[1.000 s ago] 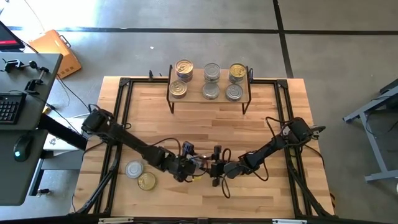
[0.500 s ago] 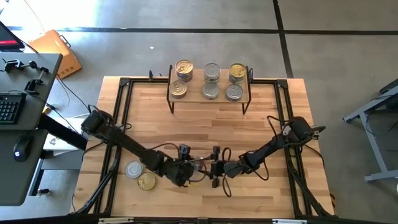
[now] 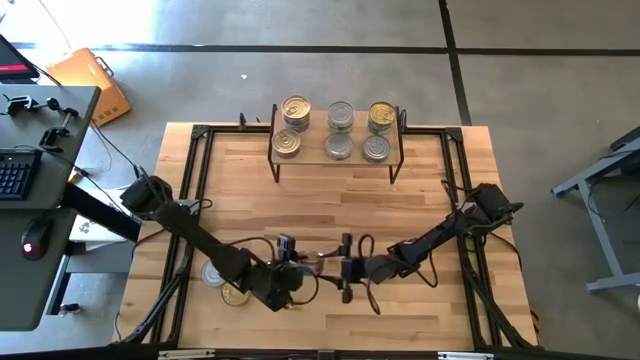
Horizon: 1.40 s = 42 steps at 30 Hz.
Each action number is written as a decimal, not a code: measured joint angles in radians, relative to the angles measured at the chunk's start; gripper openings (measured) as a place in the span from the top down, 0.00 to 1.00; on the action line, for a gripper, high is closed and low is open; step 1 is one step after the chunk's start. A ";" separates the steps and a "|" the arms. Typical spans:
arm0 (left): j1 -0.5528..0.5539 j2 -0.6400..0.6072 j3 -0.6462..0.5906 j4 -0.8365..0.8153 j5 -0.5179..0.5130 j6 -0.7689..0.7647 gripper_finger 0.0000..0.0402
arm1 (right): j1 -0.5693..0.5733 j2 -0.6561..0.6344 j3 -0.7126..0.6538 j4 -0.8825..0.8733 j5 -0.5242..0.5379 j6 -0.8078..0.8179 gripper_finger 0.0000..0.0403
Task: Stack canned seafood by type on shelf
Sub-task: Stack the blue pink tuna can on top of the other blue pink tuna can on the shelf
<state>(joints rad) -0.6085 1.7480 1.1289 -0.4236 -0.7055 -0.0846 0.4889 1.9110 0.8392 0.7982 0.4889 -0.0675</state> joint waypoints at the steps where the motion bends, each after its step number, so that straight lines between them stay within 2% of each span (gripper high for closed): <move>1: 0.003 -0.001 -0.001 0.011 0.012 0.031 0.58 | 0.000 0.001 -0.002 0.017 -0.024 -0.001 0.46; 6: 0.015 -0.003 -0.001 0.027 0.073 0.059 0.58 | -0.023 0.003 -0.005 0.080 -0.159 0.031 0.47; 10: 0.018 -0.004 -0.001 0.002 0.096 0.034 0.58 | -0.043 0.002 -0.005 0.100 -0.185 -0.064 0.46; 15: 0.019 -0.004 -0.003 -0.104 0.130 -0.076 0.58 | -0.045 -0.036 -0.004 0.099 -0.169 -0.185 0.40; 18: 0.008 -0.004 -0.002 -0.109 0.132 -0.126 0.58 | -0.019 -0.086 -0.004 0.041 -0.064 -0.240 0.39; 20: -0.008 -0.003 -0.002 -0.132 0.086 -0.145 0.58 | 0.012 -0.137 -0.004 -0.051 0.044 -0.235 0.39; 22: -0.024 -0.003 -0.002 -0.186 -0.032 -0.186 0.58 | 0.047 -0.192 -0.002 -0.185 0.120 -0.170 0.39; 25: -0.031 -0.017 -0.002 -0.319 -0.218 -0.268 0.58 | 0.095 -0.251 -0.002 -0.406 0.136 -0.022 0.39; 28: -0.011 -0.062 -0.002 -0.428 -0.376 -0.305 0.57 | 0.132 -0.263 -0.002 -0.502 0.143 0.128 0.39; 31: 0.044 -0.134 -0.001 -0.484 -0.521 -0.215 0.56 | 0.151 -0.238 -0.004 -0.493 0.149 0.212 0.39; 34: 0.138 -0.222 0.001 -0.482 -0.648 -0.016 0.55 | 0.152 -0.195 -0.005 -0.453 0.156 0.241 0.39; 36: 0.222 -0.279 0.001 -0.483 -0.621 0.121 0.55 | 0.145 -0.168 -0.005 -0.409 0.166 0.244 0.39; 39: 0.372 -0.343 0.000 -0.479 -0.475 0.313 0.55 | 0.129 -0.137 -0.005 -0.376 0.162 0.235 0.39; 42: 0.512 -0.386 0.000 -0.421 -0.383 0.481 0.55 | 0.117 -0.129 -0.005 -0.370 0.157 0.234 0.39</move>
<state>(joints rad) -0.0968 1.3618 1.1286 -0.8441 -1.0886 0.3965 0.6055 1.7821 0.8345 0.4280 0.6458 0.1667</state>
